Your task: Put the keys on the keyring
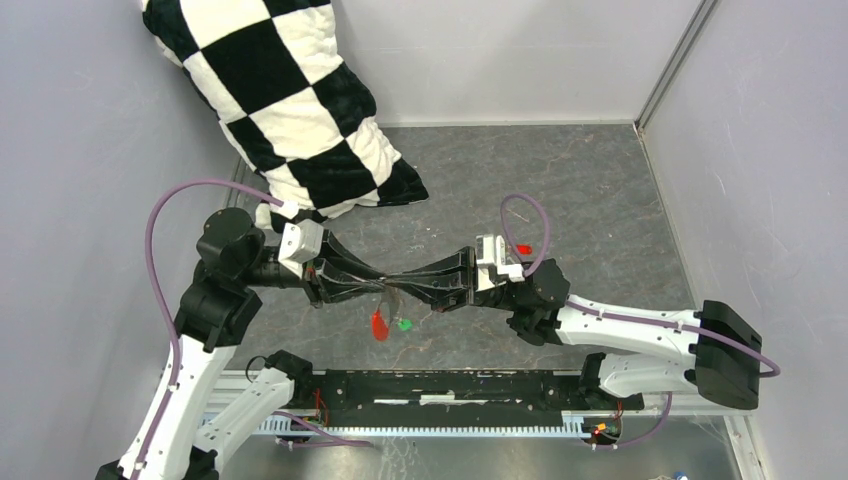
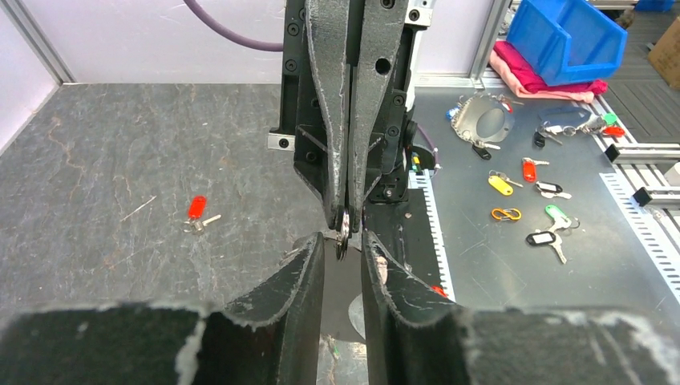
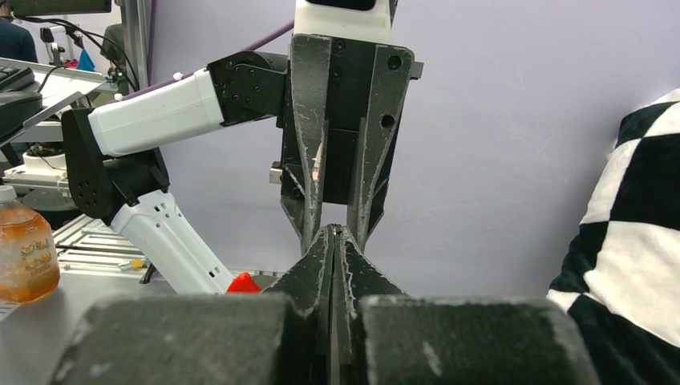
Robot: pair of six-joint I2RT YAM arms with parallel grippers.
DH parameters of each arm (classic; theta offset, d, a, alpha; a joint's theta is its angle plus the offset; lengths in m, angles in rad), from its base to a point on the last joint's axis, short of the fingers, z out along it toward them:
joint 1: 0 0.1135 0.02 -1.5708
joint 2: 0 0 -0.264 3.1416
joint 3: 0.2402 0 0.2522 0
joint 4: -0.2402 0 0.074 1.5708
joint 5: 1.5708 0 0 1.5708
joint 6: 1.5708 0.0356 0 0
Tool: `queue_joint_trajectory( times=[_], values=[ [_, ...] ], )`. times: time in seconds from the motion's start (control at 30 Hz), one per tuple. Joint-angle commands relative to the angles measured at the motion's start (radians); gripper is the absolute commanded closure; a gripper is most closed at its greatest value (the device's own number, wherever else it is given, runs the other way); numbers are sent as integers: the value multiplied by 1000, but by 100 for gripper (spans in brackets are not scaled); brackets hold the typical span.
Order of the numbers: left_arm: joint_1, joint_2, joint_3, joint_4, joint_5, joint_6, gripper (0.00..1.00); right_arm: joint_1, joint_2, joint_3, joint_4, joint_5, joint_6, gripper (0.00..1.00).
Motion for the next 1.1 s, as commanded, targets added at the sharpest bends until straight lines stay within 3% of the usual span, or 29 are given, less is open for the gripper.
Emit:
queue_joint_trajectory(
  times=[0.0, 0.43, 0.7, 0.87, 1.07],
  values=[
    [-5, -7, -16, 9, 39, -7, 70, -4, 0, 36, 110, -5, 21, 99],
    [-5, -9, -7, 4, 56, -19, 75, -3, 18, 29, 157, -14, 64, 99],
    [-5, 2, 54, -81, 103, 6, 65, -14, 1, 4, 142, -15, 77, 99],
    [-5, 21, 99, -146, 109, 62, 61, -21, -5, -2, 139, -19, 92, 99],
    [-5, 32, 112, -230, 104, 182, 65, -21, 4, 7, 139, -46, 110, 99]
  ],
)
